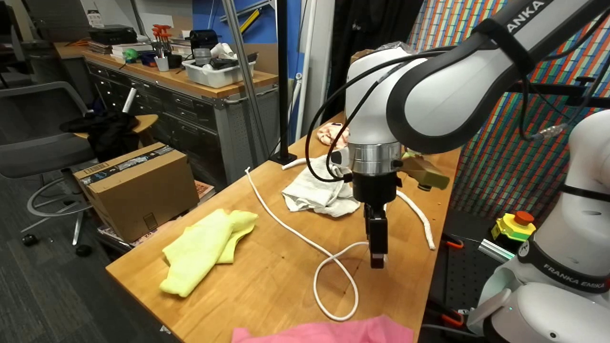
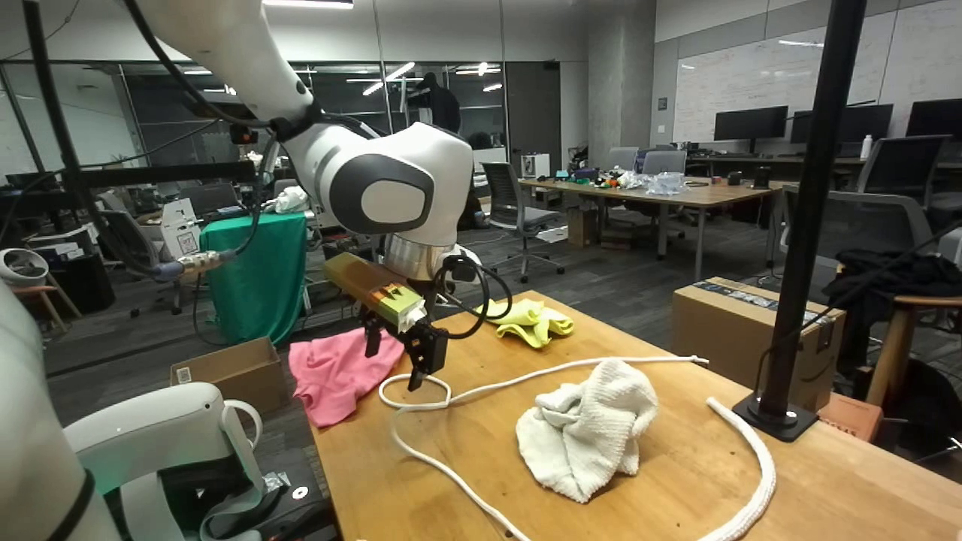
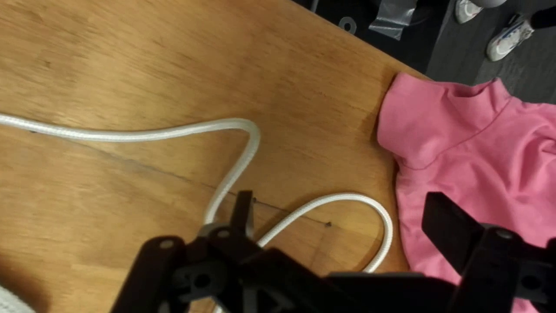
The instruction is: Separate all the items on the table.
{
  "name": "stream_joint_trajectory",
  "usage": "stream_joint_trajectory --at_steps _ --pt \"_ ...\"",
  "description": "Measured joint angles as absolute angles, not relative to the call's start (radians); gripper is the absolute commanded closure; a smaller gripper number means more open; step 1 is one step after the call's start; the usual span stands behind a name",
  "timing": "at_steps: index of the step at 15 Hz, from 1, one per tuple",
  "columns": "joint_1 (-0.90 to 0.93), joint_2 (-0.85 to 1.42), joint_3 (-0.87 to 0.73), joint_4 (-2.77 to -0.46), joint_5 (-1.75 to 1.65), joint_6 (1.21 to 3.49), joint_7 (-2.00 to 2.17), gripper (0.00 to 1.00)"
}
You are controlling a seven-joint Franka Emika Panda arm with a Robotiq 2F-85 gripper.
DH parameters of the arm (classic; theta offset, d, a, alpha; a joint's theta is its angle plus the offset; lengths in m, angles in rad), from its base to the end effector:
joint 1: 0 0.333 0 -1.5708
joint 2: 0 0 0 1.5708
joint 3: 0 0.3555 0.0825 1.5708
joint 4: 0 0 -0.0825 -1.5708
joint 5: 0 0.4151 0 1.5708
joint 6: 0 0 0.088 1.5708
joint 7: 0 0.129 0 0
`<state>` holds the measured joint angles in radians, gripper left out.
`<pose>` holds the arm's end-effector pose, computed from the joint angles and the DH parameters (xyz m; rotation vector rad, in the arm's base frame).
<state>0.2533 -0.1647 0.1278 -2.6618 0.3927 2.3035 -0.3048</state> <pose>0.3688 0.1609 0.2723 -2.8363 -0.5598 0.2879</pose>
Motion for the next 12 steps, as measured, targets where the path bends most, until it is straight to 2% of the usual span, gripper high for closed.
stream_joint_trajectory --at_steps 12 --pt "0.328 -0.152 0.201 -2.645 0.507 2.282 -0.305 0.0"
